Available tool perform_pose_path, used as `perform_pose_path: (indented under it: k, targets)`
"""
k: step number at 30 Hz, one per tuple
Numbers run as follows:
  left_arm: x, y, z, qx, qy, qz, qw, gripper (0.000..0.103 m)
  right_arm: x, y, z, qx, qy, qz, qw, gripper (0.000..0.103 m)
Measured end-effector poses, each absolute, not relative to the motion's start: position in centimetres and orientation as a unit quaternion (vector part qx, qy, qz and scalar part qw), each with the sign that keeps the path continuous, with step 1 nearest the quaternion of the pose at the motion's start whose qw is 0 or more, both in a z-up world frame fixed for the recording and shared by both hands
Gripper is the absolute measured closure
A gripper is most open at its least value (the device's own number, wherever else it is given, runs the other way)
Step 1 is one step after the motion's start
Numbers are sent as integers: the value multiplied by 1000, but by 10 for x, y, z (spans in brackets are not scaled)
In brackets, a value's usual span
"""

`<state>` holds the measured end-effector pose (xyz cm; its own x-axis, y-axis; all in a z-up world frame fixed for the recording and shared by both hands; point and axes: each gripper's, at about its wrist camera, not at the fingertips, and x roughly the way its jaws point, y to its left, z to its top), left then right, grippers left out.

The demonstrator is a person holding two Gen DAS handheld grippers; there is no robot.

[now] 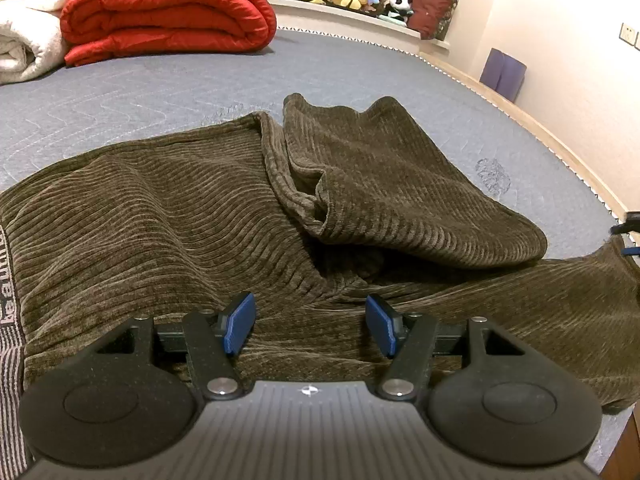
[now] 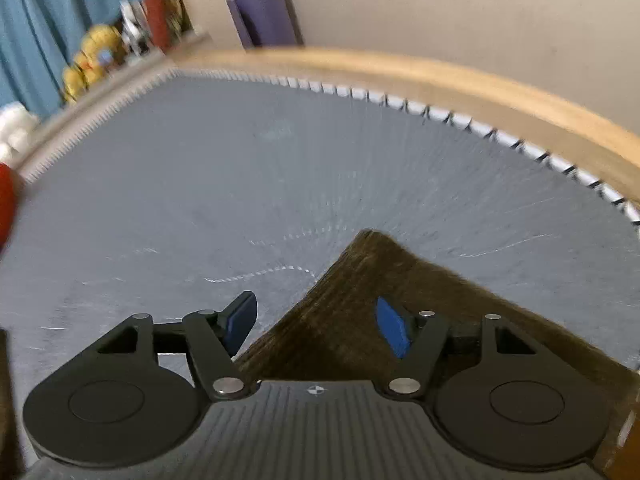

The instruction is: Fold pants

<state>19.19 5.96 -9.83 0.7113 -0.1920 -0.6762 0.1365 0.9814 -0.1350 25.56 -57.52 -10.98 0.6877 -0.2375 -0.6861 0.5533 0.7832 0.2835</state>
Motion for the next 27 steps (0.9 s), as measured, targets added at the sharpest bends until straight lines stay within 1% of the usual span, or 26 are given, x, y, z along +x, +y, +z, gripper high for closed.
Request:
perform_pose_path:
  k: [2,3,4,5,6,8,12,14,17,18,19,20,21,22,24,27]
  targets:
    - [193,60,-99,-37,370,-89,924,36,274,-573,-120,227,360,-249,870,33]
    - [194,60,-99,-37,370,-89,924,36,282,-566,-119,192,365,-270,870,48]
    - [195,60,-99,-37,371,-89,924,36,291,-558,-119,152,379,-293,865,76]
    - [196,60,-98,-38,371,-89,924,36,297,-554,-118,127,382,-308,862,88]
    - [196,61,-98,-40,371,-89,924,36,304,-553,-117,124,384,-313,860,93]
    - [197,62,-98,-44,369,-90,924,36,316,-557,-115,124,381,-328,855,96]
    - [194,66,-96,-51,360,-94,927,36,335,-581,-93,149,306,-338,878,97]
    - [192,67,-96,-54,357,-94,928,36,342,-589,-92,162,294,-343,877,97]
    - [192,70,-94,-67,354,-95,928,36,349,-592,-107,143,340,-358,858,95]
    - [191,71,-93,-71,352,-95,928,36,343,-594,-110,142,348,-355,856,86]
    - [191,72,-92,-75,350,-96,929,36,336,-596,-110,147,344,-356,857,70]
    - [190,73,-90,-79,348,-97,929,36,325,-598,-108,153,332,-354,861,60]
    - [189,74,-89,-82,345,-101,930,36,312,-601,-103,157,314,-345,870,47]
    - [188,74,-87,-84,340,-105,931,36,299,-602,-98,158,299,-336,879,44]
    - [182,72,-82,-82,327,-117,934,37,269,-610,-91,164,281,-329,886,43]
    - [166,64,-74,-74,310,-172,932,38,216,-626,-87,203,251,-317,892,41]
